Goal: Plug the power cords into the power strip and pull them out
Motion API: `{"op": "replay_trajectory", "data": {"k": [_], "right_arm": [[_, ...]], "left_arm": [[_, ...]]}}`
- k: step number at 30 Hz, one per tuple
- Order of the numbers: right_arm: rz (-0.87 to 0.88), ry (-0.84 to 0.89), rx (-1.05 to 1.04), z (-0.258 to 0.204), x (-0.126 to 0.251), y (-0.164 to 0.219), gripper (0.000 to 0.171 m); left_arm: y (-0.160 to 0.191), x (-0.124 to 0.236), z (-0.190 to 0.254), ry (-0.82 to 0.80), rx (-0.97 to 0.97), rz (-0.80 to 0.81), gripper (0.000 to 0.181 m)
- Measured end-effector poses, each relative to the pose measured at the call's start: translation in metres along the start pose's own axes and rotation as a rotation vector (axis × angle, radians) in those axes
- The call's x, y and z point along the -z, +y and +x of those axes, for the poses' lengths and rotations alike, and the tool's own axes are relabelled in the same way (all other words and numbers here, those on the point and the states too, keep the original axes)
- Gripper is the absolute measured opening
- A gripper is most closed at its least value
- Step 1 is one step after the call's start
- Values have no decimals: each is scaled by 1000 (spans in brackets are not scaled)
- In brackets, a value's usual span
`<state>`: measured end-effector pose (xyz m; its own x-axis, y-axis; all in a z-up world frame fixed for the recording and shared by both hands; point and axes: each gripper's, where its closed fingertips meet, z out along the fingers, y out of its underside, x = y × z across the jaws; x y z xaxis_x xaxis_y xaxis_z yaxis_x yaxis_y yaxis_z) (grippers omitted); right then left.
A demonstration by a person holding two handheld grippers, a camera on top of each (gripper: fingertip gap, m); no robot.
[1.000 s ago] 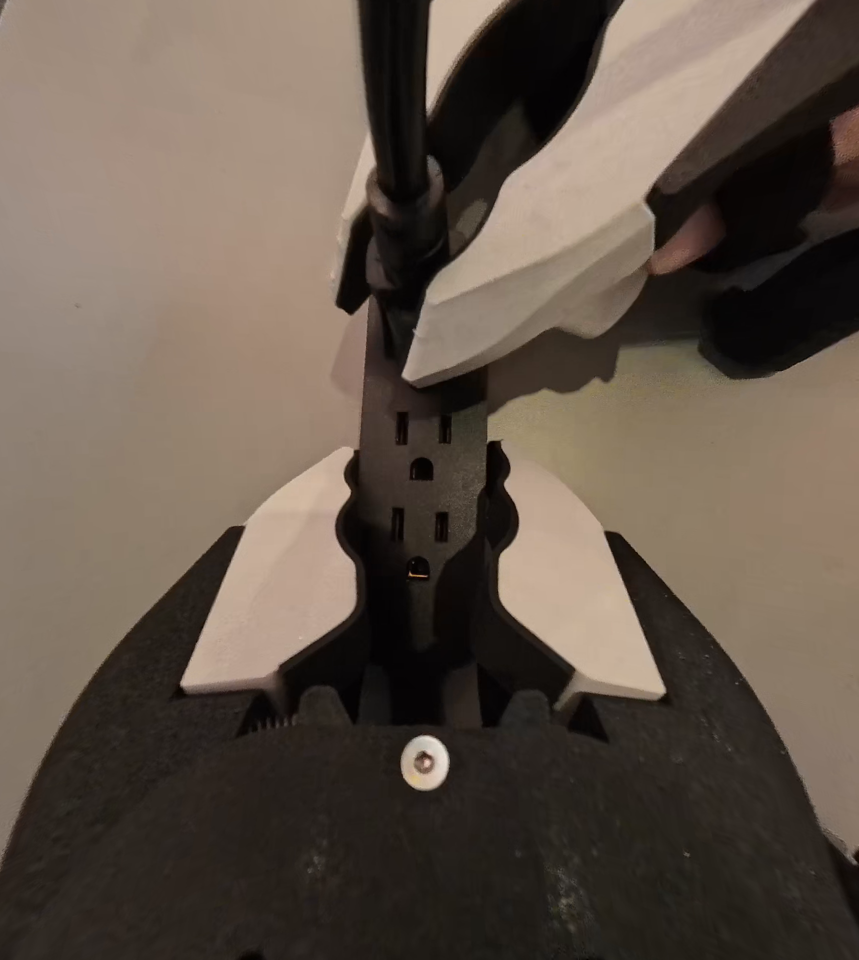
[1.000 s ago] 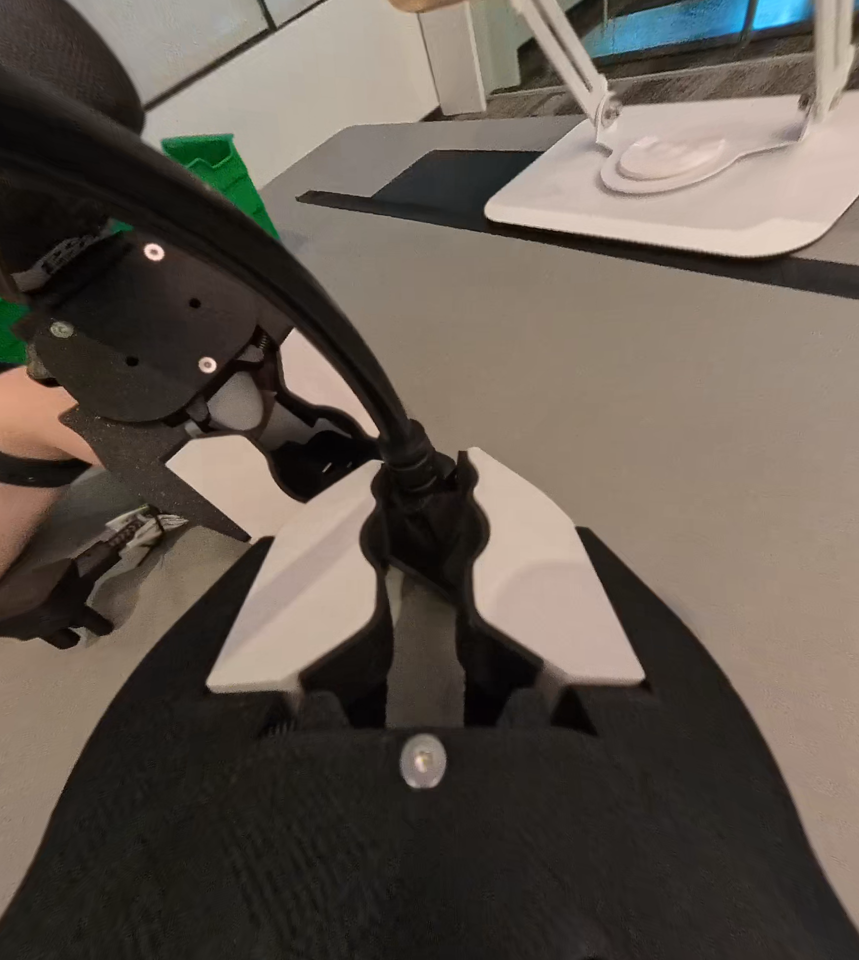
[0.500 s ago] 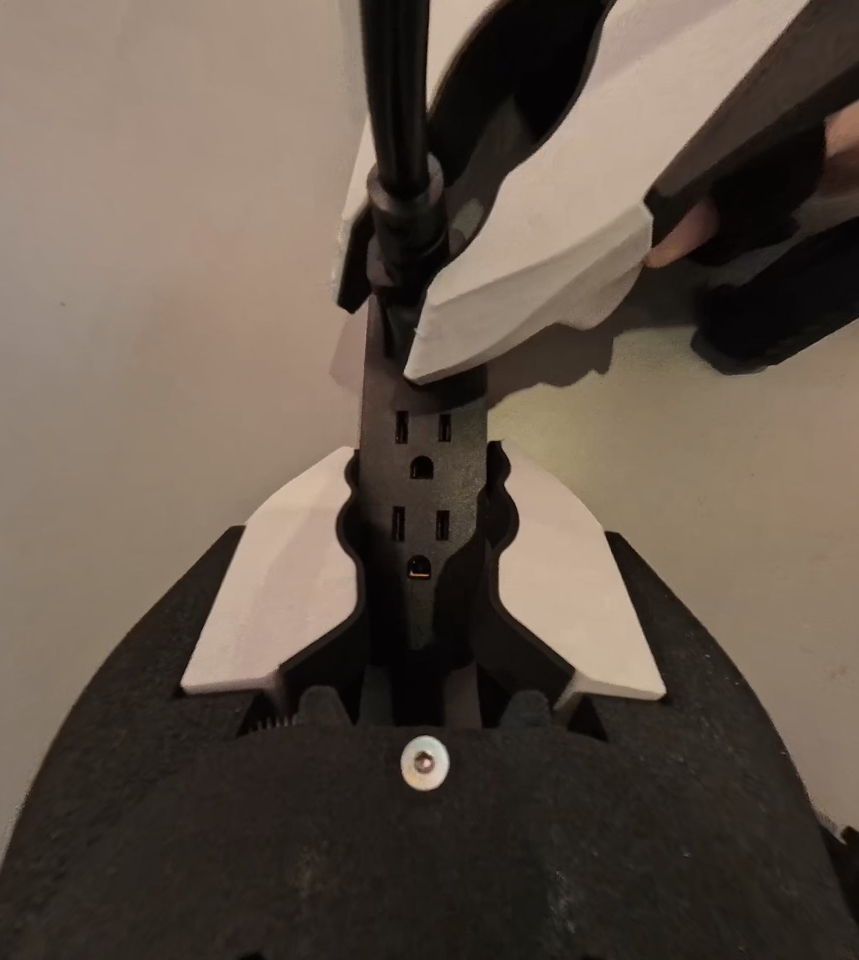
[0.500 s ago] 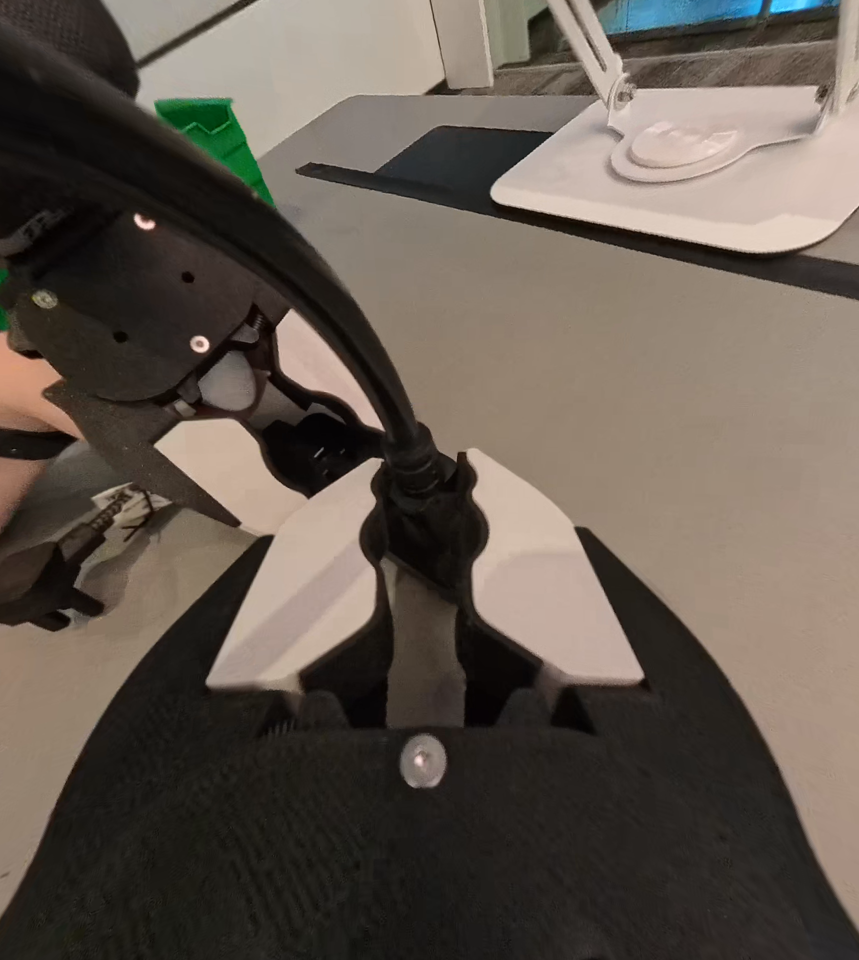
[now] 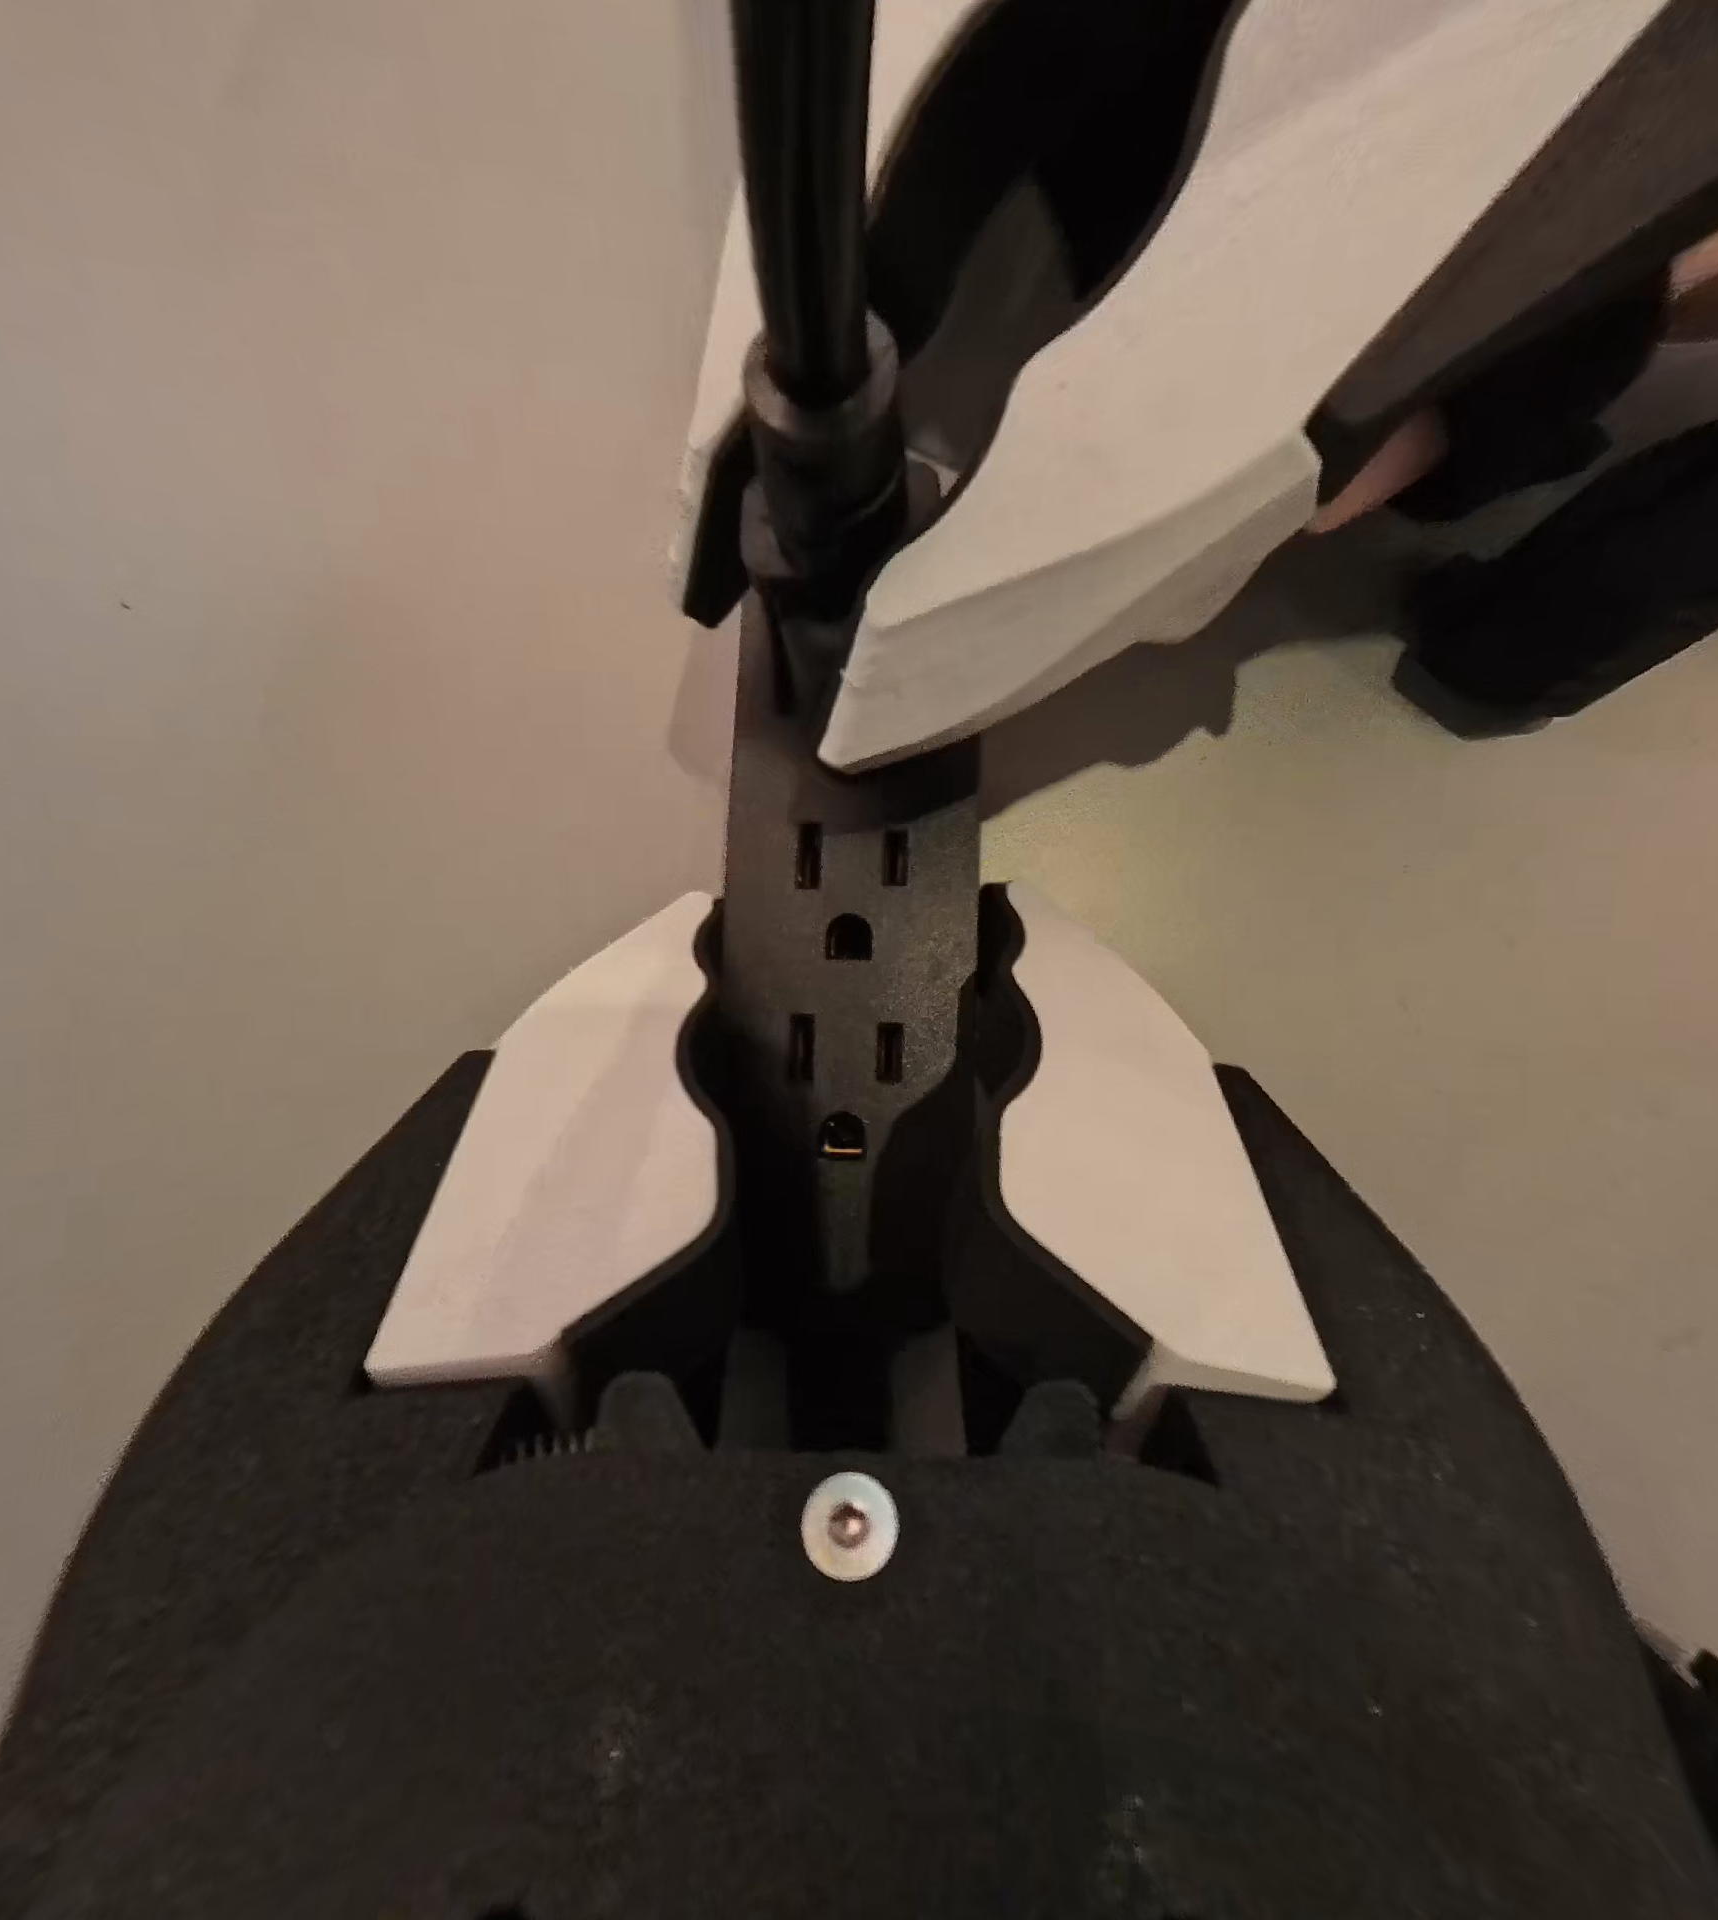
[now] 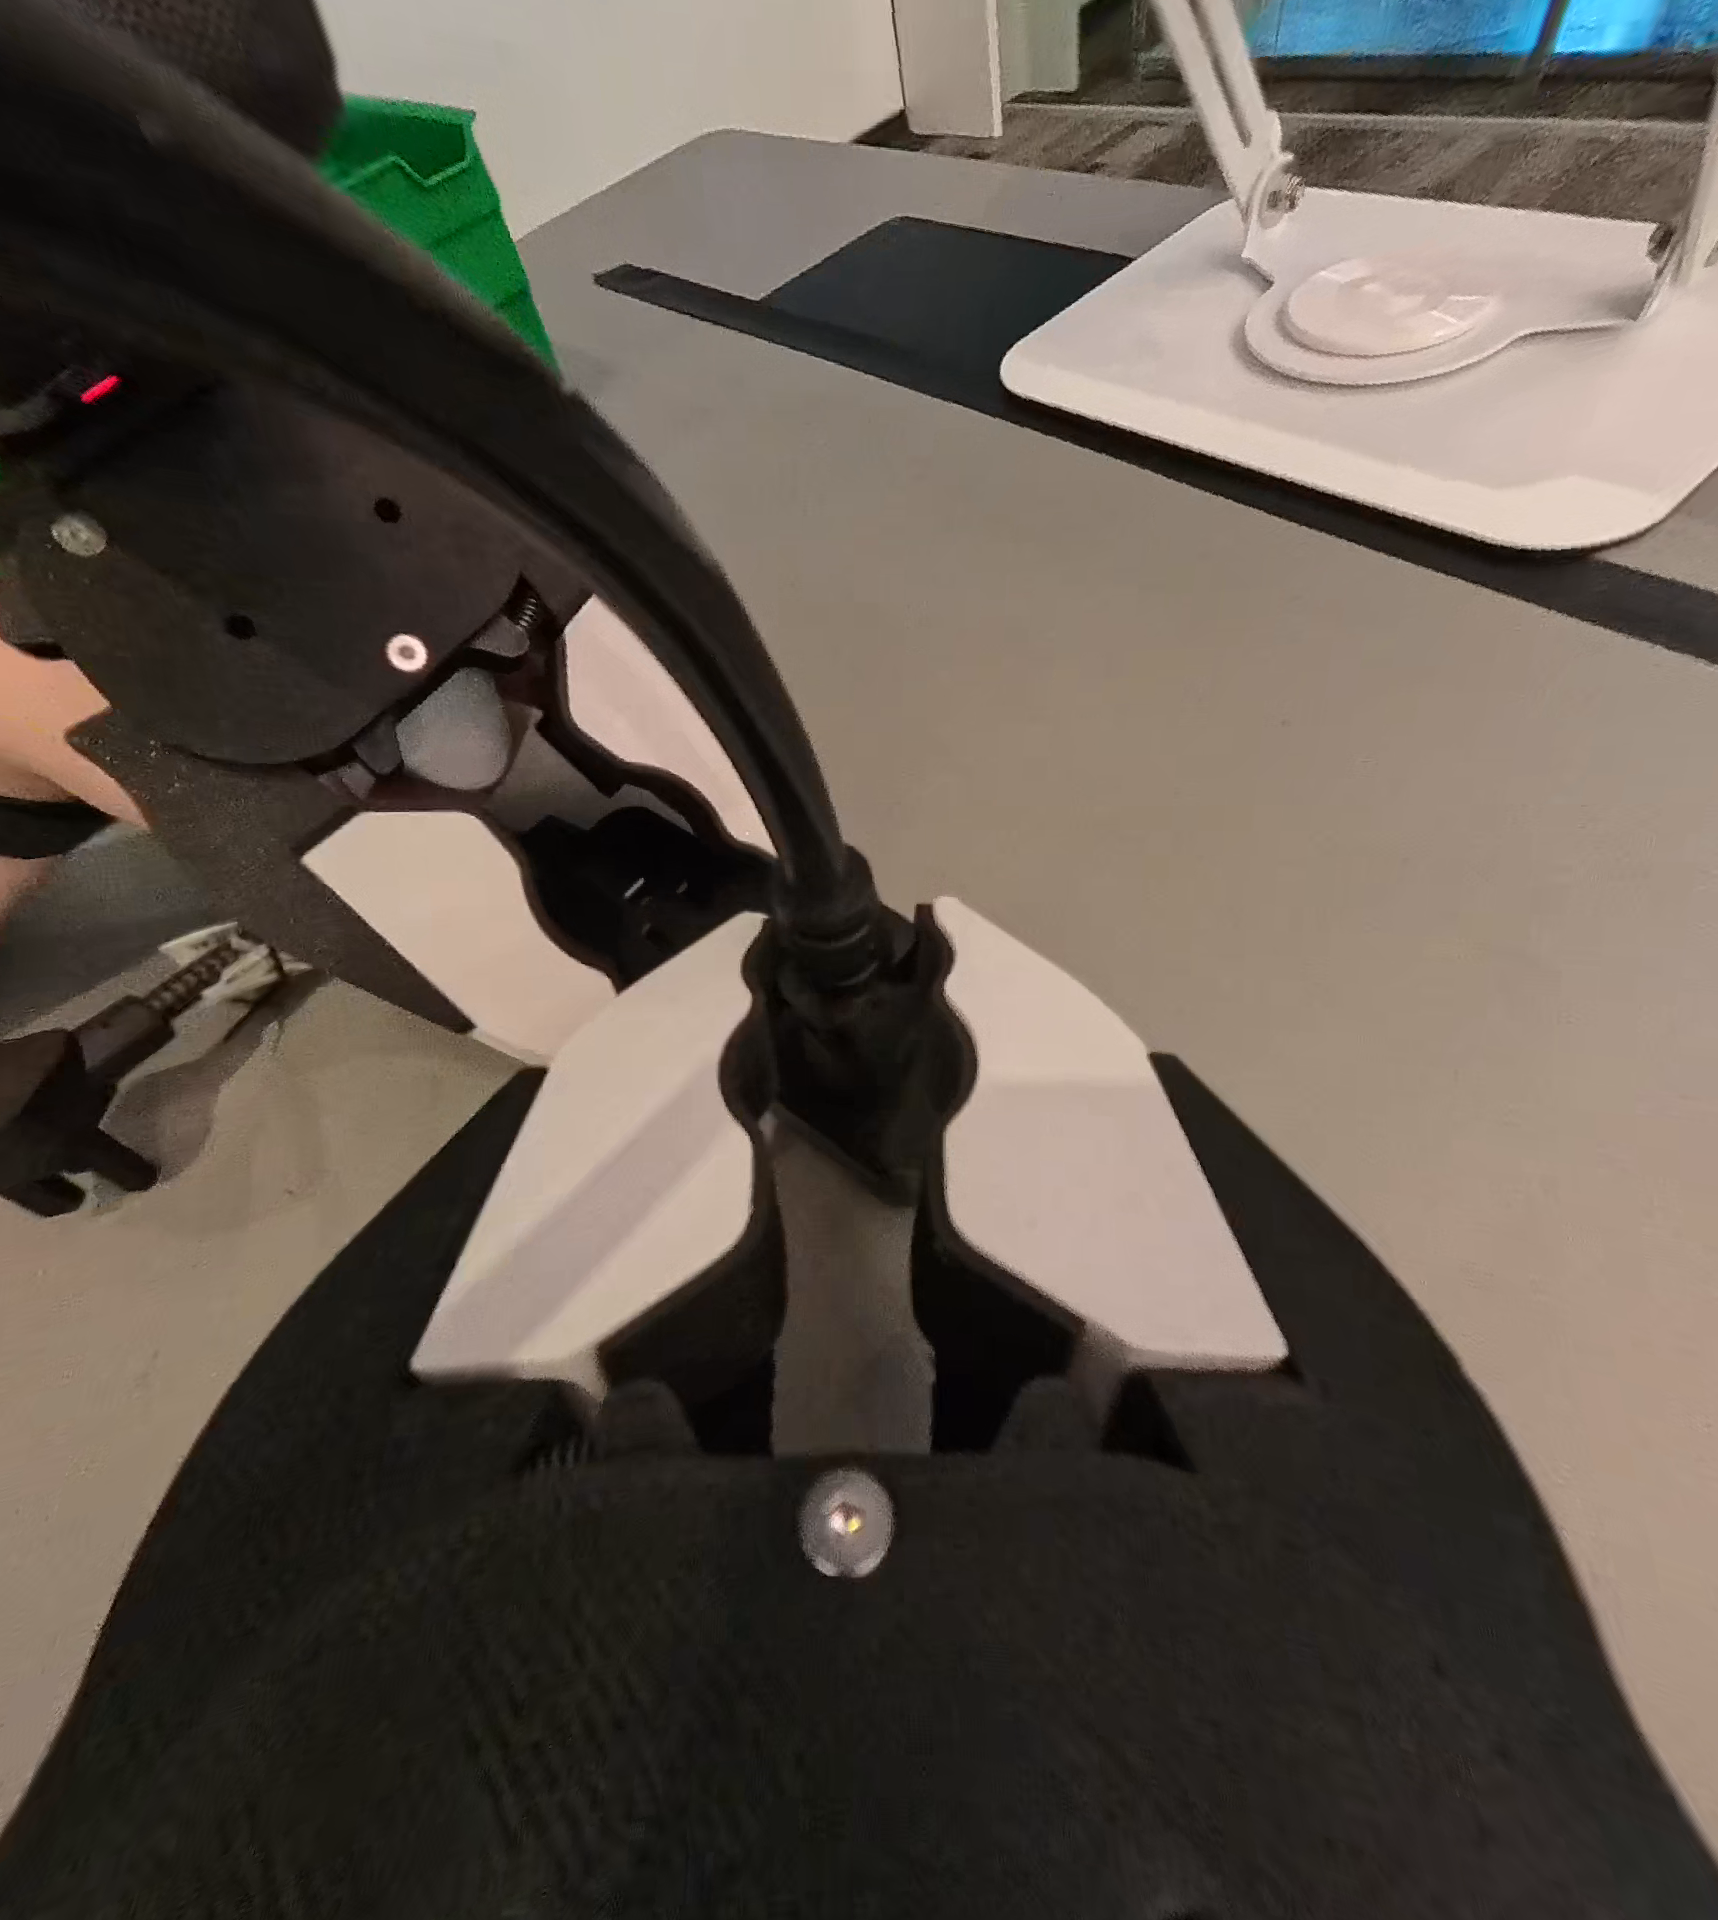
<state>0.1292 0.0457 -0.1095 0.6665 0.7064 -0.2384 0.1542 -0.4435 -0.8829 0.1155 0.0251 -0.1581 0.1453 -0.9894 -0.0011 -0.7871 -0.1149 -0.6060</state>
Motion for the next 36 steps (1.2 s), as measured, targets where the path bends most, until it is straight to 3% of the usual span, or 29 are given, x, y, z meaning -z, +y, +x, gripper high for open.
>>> {"op": "replay_trajectory", "data": {"k": [13, 20, 25, 32, 36], "right_arm": [[5, 23, 57, -6, 0, -1, 25], [45, -81, -140, 0, 6, -3, 25], [8, -3, 58, -9, 1, -2, 25], [40, 22, 75, -14, 3, -12, 23], [91, -55, -154, -10, 2, -15, 24]], "left_arm": [[0, -1, 0, -32, -16, -18, 46], [-6, 1, 2, -7, -14, 22, 46], [0, -1, 2, -25, -33, -22, 46], [-2, 2, 3, -19, -29, -2, 46], [-3, -3, 1, -29, -17, 2, 46]]}}
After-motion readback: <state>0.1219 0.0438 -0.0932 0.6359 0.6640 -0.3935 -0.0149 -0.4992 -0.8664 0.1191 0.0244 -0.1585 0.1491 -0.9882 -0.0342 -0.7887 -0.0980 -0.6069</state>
